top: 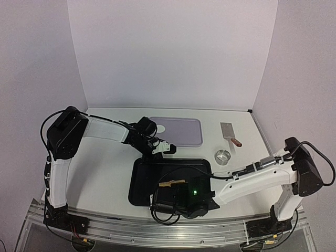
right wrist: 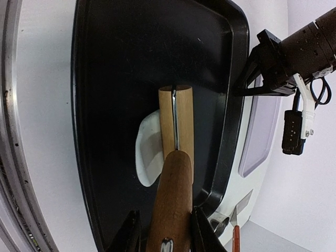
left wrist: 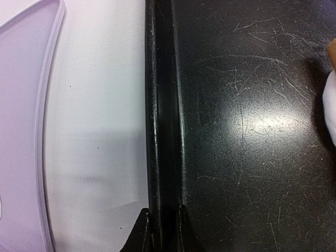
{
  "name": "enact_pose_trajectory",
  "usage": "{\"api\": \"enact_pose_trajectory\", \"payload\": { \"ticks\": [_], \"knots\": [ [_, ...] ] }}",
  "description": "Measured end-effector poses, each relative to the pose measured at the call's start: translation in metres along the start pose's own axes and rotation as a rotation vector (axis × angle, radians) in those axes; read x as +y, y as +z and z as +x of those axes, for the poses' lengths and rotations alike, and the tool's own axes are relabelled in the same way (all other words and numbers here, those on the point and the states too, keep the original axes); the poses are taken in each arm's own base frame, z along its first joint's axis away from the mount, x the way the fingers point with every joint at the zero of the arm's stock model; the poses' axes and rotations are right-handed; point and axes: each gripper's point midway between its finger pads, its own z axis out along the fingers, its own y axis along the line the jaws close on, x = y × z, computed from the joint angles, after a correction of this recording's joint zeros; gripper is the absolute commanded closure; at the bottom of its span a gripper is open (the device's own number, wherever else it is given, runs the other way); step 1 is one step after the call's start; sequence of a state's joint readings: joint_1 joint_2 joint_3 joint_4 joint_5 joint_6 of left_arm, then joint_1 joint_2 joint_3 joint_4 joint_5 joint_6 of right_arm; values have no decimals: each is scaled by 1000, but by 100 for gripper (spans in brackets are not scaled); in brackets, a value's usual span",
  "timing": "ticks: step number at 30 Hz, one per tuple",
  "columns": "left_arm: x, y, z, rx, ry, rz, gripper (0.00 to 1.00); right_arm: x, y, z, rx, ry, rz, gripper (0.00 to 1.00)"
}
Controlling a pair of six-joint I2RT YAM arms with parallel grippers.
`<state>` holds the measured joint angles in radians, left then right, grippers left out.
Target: Roll out the dumpling wrappers from the dough
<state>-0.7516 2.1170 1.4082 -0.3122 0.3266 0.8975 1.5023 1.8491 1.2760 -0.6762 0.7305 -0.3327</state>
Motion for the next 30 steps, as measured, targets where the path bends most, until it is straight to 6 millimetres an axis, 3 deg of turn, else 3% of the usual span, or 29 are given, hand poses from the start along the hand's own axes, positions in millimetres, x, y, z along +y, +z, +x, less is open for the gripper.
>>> {"api": "enact_pose_trajectory", "payload": {
  "ticks": [9, 16, 19, 22, 30],
  "knots": [
    [0, 0, 0, 1, 1, -1, 100, 23, -17, 5, 6, -57, -4, 100],
    [4, 0, 0, 7, 23, -21, 100, -23, 19, 3, 38, 28, 8, 100],
    [4, 0, 0, 8, 25, -24, 100, -31, 29, 1, 39, 59, 25, 100],
    [2, 1, -3, 2, 31, -18, 100, -24, 34, 9, 59, 54, 37, 100],
    [-12, 4, -12, -17, 51, 22, 100, 12, 3, 15, 65, 5, 55, 100]
  ]
}}
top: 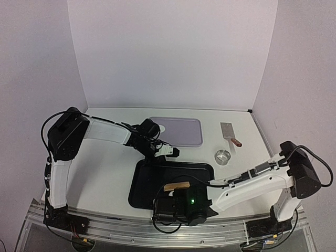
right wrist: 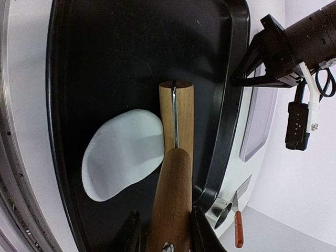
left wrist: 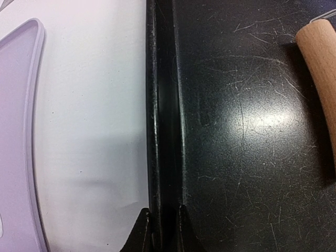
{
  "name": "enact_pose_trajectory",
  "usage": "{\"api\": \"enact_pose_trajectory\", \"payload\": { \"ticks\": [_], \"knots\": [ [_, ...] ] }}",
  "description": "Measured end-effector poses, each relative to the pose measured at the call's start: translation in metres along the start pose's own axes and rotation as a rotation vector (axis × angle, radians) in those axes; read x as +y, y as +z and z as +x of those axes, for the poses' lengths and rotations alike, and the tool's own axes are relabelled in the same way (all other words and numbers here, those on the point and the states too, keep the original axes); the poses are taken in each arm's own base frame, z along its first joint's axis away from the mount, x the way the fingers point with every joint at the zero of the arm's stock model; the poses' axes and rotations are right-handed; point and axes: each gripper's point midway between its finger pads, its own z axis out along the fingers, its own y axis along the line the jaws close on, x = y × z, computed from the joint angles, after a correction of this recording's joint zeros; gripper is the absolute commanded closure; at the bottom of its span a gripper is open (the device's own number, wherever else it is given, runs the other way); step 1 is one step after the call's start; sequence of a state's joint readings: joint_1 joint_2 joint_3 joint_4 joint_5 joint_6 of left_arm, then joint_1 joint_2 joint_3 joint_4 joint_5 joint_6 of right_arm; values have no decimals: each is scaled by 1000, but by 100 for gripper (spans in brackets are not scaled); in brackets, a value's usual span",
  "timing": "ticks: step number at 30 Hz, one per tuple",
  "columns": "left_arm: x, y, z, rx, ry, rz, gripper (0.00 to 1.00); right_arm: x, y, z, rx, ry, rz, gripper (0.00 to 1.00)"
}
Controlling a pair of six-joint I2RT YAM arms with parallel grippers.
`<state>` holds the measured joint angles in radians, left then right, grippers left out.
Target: Roll out the dumpling wrappers from the dough
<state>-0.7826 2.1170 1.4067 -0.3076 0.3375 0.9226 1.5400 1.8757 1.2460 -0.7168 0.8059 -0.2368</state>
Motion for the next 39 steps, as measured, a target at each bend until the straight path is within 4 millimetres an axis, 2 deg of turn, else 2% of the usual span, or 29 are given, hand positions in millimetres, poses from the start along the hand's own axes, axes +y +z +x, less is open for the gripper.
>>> {"api": "enact_pose_trajectory", "payload": {
  "ticks": [4, 9, 11, 15, 18, 23, 27, 30, 34, 39],
  "knots": [
    [0, 0, 0, -1, 0, 1, 100, -10, 5, 0, 34, 28, -15, 100],
    [0, 0, 0, -1, 0, 2, 100, -46, 31, 4, 98, 131, -32, 100],
    [0, 0, 0, -1, 0, 2, 100, -58, 35, 9, 115, 153, -49, 100],
    [0, 0, 0, 0, -2, 2, 100, -73, 30, 7, 95, 161, -71, 100],
    [0, 0, 0, 0, -2, 2, 100, -71, 11, 15, 57, 137, -93, 100],
    [0, 0, 0, 0, -2, 2, 100, -61, -36, 56, 19, 48, -149, 100],
    [0, 0, 0, 0, -2, 2, 100, -48, -62, 72, -1, -16, -205, 100],
    [0, 0, 0, 0, -3, 2, 100, -31, -66, 76, 0, -63, -254, 100],
    [0, 0, 0, 0, -3, 2, 100, -3, -61, 89, 52, -143, -329, 100],
    [0, 0, 0, 0, -3, 2, 100, -1, -55, 87, 65, -172, -313, 100]
  ]
}}
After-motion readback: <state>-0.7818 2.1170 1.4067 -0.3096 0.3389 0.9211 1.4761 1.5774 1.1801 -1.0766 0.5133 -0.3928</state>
